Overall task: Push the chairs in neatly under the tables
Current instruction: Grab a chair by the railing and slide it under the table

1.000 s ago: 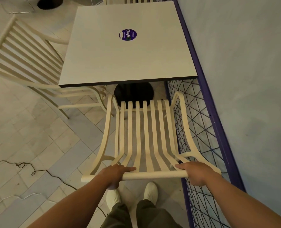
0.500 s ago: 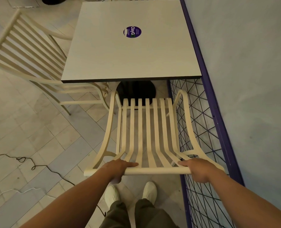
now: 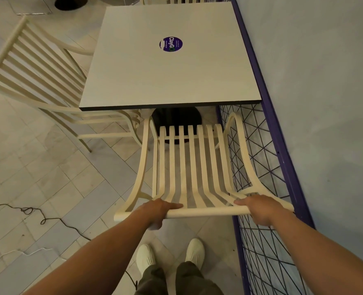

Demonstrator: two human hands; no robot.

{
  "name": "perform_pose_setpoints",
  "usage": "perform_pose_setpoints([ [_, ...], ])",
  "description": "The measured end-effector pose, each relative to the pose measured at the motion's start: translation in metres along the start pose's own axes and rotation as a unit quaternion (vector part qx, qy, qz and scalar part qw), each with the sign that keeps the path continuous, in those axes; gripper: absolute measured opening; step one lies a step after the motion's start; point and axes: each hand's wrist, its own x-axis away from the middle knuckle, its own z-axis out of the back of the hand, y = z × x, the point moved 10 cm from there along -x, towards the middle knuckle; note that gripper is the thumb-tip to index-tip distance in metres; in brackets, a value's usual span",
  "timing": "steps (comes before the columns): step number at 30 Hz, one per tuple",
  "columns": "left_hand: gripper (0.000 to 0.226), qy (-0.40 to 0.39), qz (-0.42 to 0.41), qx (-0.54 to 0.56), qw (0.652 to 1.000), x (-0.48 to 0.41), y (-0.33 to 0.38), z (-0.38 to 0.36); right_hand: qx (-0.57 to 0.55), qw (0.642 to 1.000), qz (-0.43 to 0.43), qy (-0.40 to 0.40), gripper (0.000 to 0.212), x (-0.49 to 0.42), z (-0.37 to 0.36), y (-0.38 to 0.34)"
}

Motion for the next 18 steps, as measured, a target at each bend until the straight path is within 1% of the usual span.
perform_pose_setpoints([
  [7, 0.087, 0.002, -0.001, -0.002, 1.000, -0.005, 0.001, 0.002, -0.009, 1.000, -0.004, -0.003, 0.081, -0.002, 0.003, 0.003],
  [12, 0.086, -0.025, 0.000, 0.001, 1.000, -0.003, -0.002, 0.000, -0.029, 0.999, -0.010, -0.016, 0.081, 0.000, 0.001, 0.006],
  [15, 0.086, -0.042, -0.001, 0.007, 0.999, -0.001, -0.002, -0.002, -0.053, 0.998, -0.008, -0.018, 0.076, 0.001, 0.003, 0.007],
  [18, 0.089, -0.028, 0.002, 0.003, 1.000, -0.001, -0.001, -0.001, -0.056, 0.998, 0.003, -0.016, 0.070, 0.002, 0.006, 0.001],
])
